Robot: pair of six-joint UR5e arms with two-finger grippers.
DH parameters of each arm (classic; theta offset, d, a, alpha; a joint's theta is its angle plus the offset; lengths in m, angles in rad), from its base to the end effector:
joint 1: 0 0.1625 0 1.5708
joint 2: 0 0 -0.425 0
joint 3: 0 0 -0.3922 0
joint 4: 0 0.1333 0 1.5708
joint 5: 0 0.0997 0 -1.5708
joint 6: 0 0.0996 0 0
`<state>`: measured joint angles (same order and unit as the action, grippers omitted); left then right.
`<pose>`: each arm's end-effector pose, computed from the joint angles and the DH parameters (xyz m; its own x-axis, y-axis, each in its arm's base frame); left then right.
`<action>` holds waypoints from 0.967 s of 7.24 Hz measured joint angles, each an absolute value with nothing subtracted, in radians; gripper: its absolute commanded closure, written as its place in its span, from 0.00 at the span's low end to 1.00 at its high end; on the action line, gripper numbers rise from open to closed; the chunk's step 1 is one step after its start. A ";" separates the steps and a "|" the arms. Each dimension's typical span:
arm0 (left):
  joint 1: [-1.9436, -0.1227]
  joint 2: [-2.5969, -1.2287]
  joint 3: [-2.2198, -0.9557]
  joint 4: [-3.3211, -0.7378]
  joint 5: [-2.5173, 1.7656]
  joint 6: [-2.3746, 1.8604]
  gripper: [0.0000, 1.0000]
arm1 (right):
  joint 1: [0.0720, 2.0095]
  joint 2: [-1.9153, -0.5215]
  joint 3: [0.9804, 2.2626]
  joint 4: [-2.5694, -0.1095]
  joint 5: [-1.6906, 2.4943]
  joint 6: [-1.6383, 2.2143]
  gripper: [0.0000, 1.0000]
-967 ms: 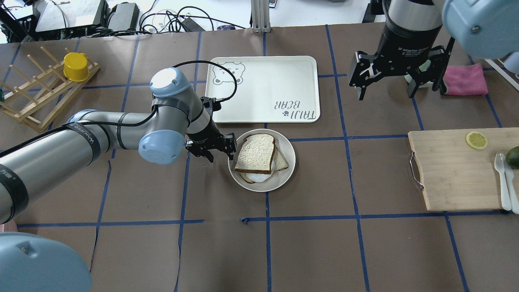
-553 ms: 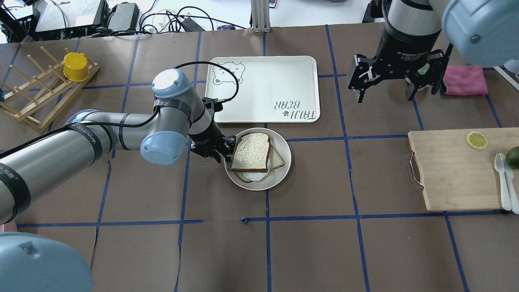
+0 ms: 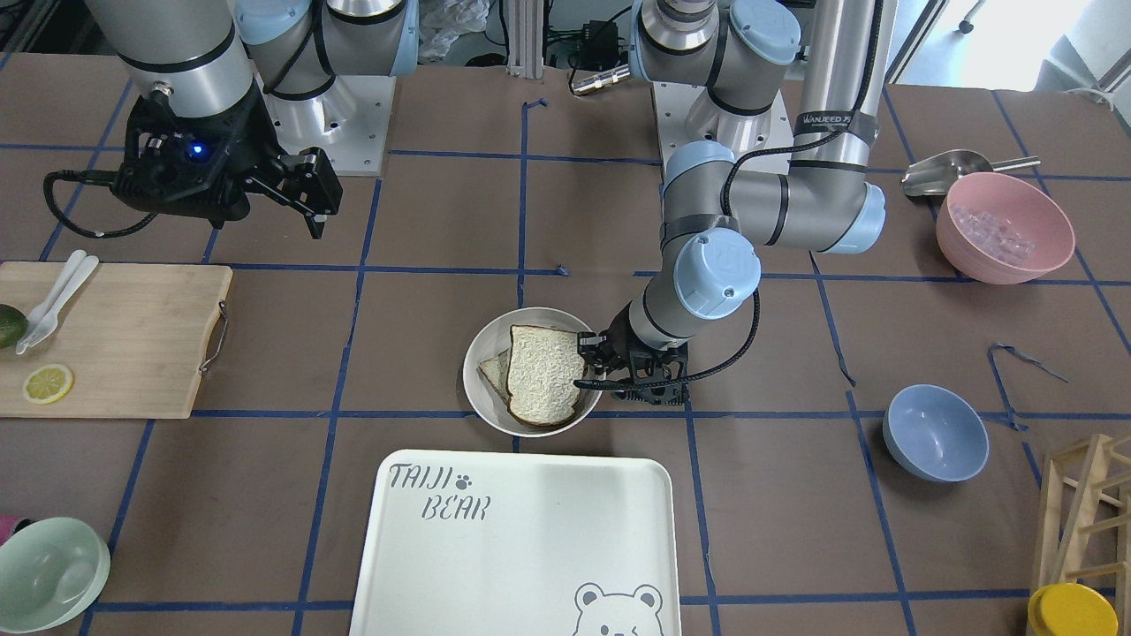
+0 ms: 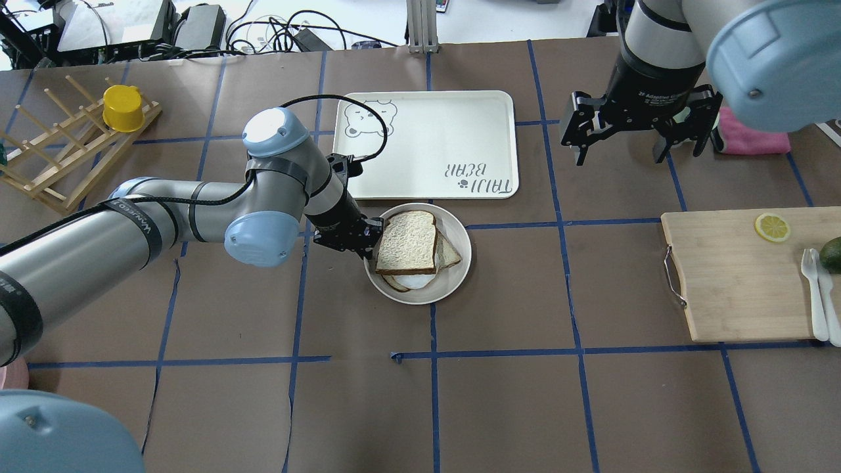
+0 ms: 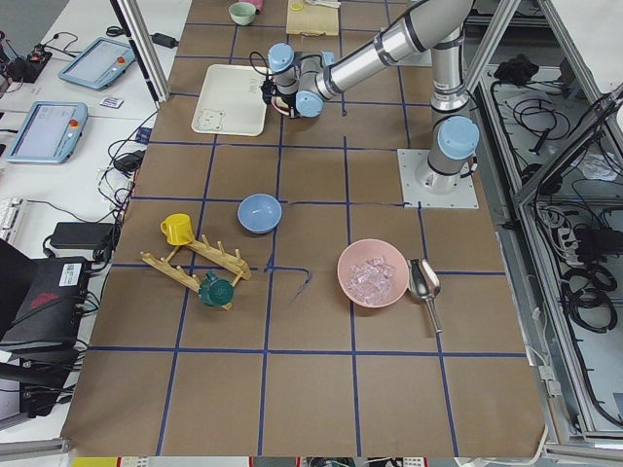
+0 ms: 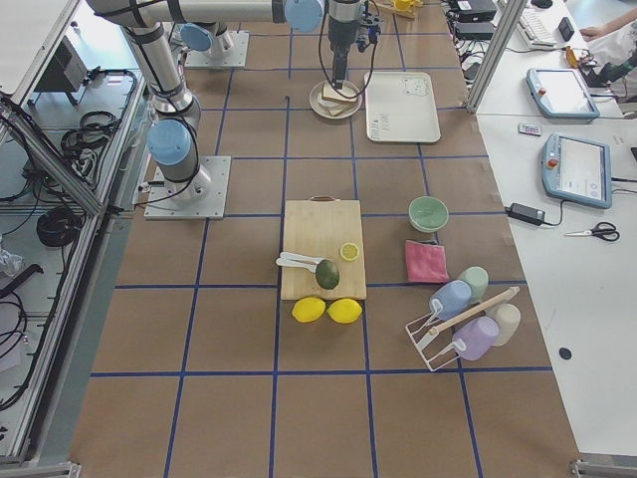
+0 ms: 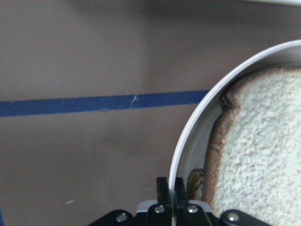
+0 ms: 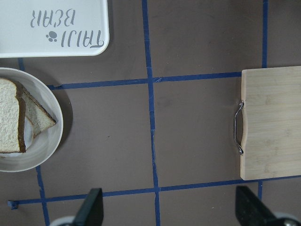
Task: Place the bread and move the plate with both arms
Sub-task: 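Grip the rim of the white plate with the left gripper, then slide the plate with the left gripper onto the cream bear tray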
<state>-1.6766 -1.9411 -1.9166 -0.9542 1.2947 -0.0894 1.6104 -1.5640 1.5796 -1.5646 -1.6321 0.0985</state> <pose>-0.2165 -0.5194 0.1960 -0.9652 -0.0140 0.2613 0.0190 0.9922 0.1232 0.1466 -0.4871 0.4798 -0.9963 0.0576 0.0631 0.0587 0.9982 0.0157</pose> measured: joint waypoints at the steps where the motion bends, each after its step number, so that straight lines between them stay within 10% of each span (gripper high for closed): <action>1: -1.659 -1.933 -1.915 -0.954 1.250 -0.101 1.00 | 1.610 -1.566 1.581 -1.565 -1.632 0.097 0.00; 7: -1.602 -2.096 -1.562 -1.023 1.134 -0.190 1.00 | 1.608 -1.582 1.582 -1.549 -1.595 0.086 0.00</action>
